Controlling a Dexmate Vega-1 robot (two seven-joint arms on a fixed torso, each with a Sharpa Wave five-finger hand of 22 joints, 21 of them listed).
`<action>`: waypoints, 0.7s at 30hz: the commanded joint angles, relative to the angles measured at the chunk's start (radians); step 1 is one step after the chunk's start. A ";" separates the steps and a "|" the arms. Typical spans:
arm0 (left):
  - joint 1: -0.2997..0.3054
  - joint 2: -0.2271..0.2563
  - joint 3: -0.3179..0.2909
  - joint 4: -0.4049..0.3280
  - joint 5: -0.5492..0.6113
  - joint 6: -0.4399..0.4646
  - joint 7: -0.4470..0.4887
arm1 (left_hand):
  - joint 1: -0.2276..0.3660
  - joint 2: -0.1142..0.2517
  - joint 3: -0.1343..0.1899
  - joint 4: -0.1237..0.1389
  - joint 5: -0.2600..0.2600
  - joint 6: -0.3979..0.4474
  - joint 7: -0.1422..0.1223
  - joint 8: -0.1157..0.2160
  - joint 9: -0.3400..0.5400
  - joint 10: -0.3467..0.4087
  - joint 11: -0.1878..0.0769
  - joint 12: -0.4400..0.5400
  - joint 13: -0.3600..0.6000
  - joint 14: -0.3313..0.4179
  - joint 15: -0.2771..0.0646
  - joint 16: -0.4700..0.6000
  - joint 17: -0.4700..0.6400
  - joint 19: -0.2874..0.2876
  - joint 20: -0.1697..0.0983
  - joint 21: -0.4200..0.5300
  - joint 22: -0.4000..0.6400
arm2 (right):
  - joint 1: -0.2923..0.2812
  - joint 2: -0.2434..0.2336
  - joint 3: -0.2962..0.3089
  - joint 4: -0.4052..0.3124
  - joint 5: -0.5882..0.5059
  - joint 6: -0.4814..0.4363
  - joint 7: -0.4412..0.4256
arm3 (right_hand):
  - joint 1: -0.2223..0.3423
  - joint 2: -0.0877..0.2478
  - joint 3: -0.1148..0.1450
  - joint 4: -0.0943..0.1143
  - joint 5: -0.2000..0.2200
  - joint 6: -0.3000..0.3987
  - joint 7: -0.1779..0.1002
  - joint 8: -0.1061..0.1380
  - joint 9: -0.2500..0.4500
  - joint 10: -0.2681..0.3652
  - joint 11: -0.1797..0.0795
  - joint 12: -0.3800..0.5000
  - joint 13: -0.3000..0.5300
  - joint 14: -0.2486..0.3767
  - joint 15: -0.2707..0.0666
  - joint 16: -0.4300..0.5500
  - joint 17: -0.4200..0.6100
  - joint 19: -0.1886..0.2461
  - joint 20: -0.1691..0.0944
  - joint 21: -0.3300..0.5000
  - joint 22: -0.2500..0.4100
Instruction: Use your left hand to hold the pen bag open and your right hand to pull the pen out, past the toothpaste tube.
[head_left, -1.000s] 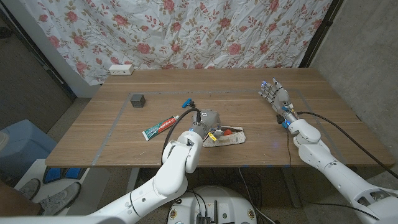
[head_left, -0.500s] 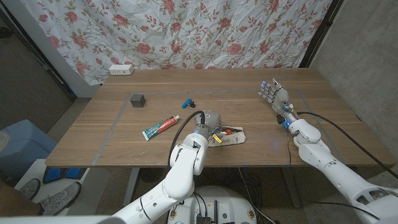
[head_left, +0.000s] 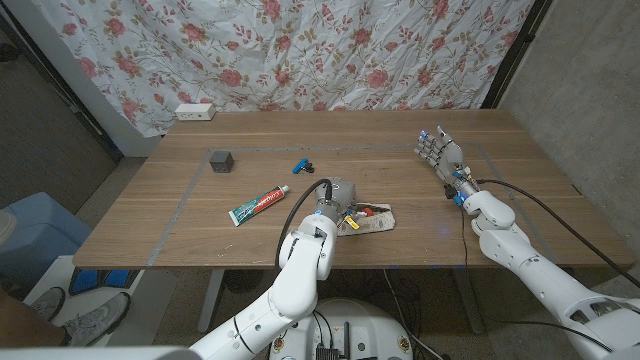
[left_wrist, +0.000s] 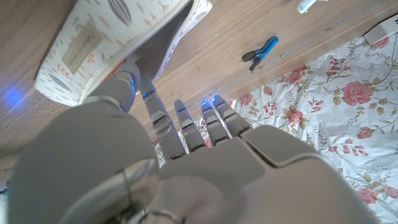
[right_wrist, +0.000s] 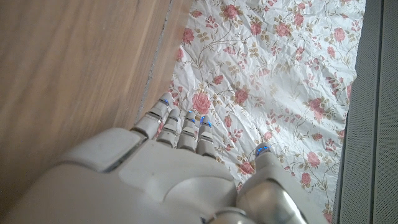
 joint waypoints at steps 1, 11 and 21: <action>-0.015 -0.011 -0.005 0.037 -0.006 -0.006 0.009 | 0.018 -0.001 -0.009 0.000 0.002 0.021 0.001 -0.005 0.003 0.014 -0.003 0.004 0.004 0.018 -0.096 0.008 0.006 0.016 0.000 0.006 0.002 | 0.012 0.006 -0.002 0.020 0.003 -0.008 0.007 | -0.009 0.010 0.001 0.002 0.004 0.008 0.000 0.003 0.003 0.008 0.002 0.002 -0.001 0.005 -0.001 0.009 0.000 0.006 0.001 0.003 0.002; -0.020 -0.004 -0.008 0.046 -0.016 0.008 0.012 | 0.034 0.004 -0.019 0.000 0.002 0.038 0.001 -0.008 0.003 0.034 -0.008 0.005 0.004 0.033 -0.100 0.008 0.006 0.032 -0.003 0.008 0.002 | 0.022 0.013 -0.005 0.033 -0.001 -0.013 0.002 | -0.009 0.011 0.001 0.001 0.004 0.008 0.000 0.003 0.003 0.007 0.002 0.002 -0.001 0.004 -0.002 0.010 -0.001 0.007 0.001 0.003 0.003; 0.004 0.005 -0.011 0.033 0.012 0.034 0.000 | 0.046 0.004 -0.028 0.000 0.002 0.048 0.001 -0.012 0.004 0.049 -0.012 0.005 0.004 0.049 -0.106 0.009 0.006 0.049 -0.008 0.011 0.002 | 0.030 0.020 -0.008 0.042 -0.006 -0.014 -0.006 | -0.009 0.011 0.001 0.001 0.004 0.009 0.001 0.003 0.003 0.009 0.004 0.003 -0.001 0.004 -0.002 0.010 -0.002 0.007 0.002 0.003 0.003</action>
